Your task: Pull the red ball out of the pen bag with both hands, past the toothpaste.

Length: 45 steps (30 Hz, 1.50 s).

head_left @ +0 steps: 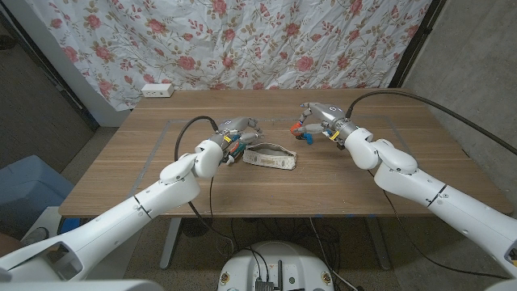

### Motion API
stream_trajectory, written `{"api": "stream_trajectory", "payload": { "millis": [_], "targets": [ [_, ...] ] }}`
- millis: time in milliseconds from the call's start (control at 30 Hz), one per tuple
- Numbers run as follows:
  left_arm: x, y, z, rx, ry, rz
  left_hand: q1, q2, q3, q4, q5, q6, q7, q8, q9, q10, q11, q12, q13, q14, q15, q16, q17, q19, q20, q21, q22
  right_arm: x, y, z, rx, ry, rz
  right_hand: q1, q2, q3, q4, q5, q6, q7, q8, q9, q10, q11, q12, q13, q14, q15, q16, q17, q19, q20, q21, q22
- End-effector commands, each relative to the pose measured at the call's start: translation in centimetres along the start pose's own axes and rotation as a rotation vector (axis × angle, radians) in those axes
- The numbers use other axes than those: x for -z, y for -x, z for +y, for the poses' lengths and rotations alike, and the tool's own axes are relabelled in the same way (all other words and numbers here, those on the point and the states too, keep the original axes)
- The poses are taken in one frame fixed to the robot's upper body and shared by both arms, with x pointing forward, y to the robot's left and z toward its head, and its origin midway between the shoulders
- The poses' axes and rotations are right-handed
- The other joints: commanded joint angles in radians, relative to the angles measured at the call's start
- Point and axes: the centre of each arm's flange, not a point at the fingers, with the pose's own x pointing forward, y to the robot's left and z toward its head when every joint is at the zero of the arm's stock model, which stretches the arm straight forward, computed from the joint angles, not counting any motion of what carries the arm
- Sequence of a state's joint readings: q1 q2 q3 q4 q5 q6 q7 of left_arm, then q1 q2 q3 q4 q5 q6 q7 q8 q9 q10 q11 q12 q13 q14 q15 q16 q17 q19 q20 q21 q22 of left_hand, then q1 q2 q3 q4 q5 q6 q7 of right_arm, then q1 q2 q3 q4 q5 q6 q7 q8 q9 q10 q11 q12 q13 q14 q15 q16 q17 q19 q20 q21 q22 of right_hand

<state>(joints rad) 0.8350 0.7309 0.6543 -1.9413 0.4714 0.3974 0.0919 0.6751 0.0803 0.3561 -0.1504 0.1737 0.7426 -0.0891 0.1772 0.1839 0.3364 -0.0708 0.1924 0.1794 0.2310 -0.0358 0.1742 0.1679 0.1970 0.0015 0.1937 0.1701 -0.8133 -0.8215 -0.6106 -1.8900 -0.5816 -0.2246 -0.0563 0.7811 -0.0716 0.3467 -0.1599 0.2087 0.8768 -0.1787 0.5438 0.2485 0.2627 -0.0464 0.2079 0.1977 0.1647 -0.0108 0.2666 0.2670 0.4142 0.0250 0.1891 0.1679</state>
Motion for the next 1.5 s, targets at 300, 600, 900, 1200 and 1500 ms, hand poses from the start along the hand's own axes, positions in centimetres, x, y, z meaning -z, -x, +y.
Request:
{"api": "stream_trajectory", "payload": {
  "millis": [300,600,900,1200,1500],
  "targets": [
    [2.3,-0.2,0.9,-0.057,0.197,0.076,-0.016,0.003,0.001,0.002,-0.001,-0.035,-0.006,-0.006,0.005,-0.020,0.013,-0.005,0.003,-0.019,0.009,-0.003,0.001,-0.012,0.000,-0.006,0.002,4.3,1.2,-0.4,0.025,-0.022,0.096,0.004,0.002,0.001,0.007,0.003,-0.007,-0.006,0.002,0.005,0.008,0.000,0.000,0.003,0.009,-0.004,0.007,0.007,0.002,0.003,0.001,0.001],
    [3.5,0.1,1.0,-0.086,0.300,0.116,-0.025,0.005,0.001,0.002,-0.001,-0.068,-0.007,-0.008,0.004,-0.029,0.019,-0.005,0.004,-0.026,0.013,-0.001,0.001,-0.019,-0.001,-0.007,0.003,5.5,1.8,0.0,0.027,-0.006,0.120,0.002,0.003,0.000,0.008,0.002,-0.012,-0.007,0.001,0.004,0.015,-0.002,0.001,0.003,0.017,-0.012,0.010,0.008,0.006,0.003,0.002,0.001],
    [4.6,0.6,0.9,-0.120,0.392,0.148,-0.032,0.006,0.001,0.000,-0.001,-0.114,-0.001,-0.012,0.003,-0.038,0.022,-0.004,0.004,-0.032,0.018,0.000,0.001,-0.021,-0.002,-0.006,0.003,6.2,2.3,0.5,0.019,0.013,0.139,0.001,0.005,-0.001,0.010,0.002,-0.012,-0.009,0.002,0.003,0.026,-0.004,0.004,0.003,0.026,-0.018,0.014,0.010,0.013,-0.002,0.004,0.001],
    [6.0,0.8,1.0,-0.136,0.504,0.167,-0.043,0.007,0.001,0.001,-0.001,-0.157,-0.007,-0.014,0.002,-0.048,0.024,-0.005,0.004,-0.049,0.023,-0.003,0.002,-0.026,-0.001,-0.006,0.003,6.8,2.6,1.1,0.023,0.031,0.152,-0.001,0.007,-0.002,0.010,0.002,-0.013,-0.010,0.003,0.003,0.034,-0.007,0.006,0.004,0.041,-0.026,0.021,0.012,0.023,-0.008,0.007,0.001],
    [7.4,1.3,1.2,-0.160,0.589,0.181,-0.060,0.019,0.003,0.004,0.000,-0.223,-0.010,-0.016,-0.001,-0.067,0.029,-0.006,0.003,-0.085,0.022,-0.005,0.002,-0.033,-0.007,-0.006,0.003,7.3,3.1,2.3,0.010,0.062,0.163,-0.002,0.009,-0.003,0.011,0.001,-0.013,-0.009,0.005,0.002,0.050,-0.012,0.010,0.005,0.057,-0.039,0.029,0.015,0.038,-0.014,0.010,0.001]
  ]
}}
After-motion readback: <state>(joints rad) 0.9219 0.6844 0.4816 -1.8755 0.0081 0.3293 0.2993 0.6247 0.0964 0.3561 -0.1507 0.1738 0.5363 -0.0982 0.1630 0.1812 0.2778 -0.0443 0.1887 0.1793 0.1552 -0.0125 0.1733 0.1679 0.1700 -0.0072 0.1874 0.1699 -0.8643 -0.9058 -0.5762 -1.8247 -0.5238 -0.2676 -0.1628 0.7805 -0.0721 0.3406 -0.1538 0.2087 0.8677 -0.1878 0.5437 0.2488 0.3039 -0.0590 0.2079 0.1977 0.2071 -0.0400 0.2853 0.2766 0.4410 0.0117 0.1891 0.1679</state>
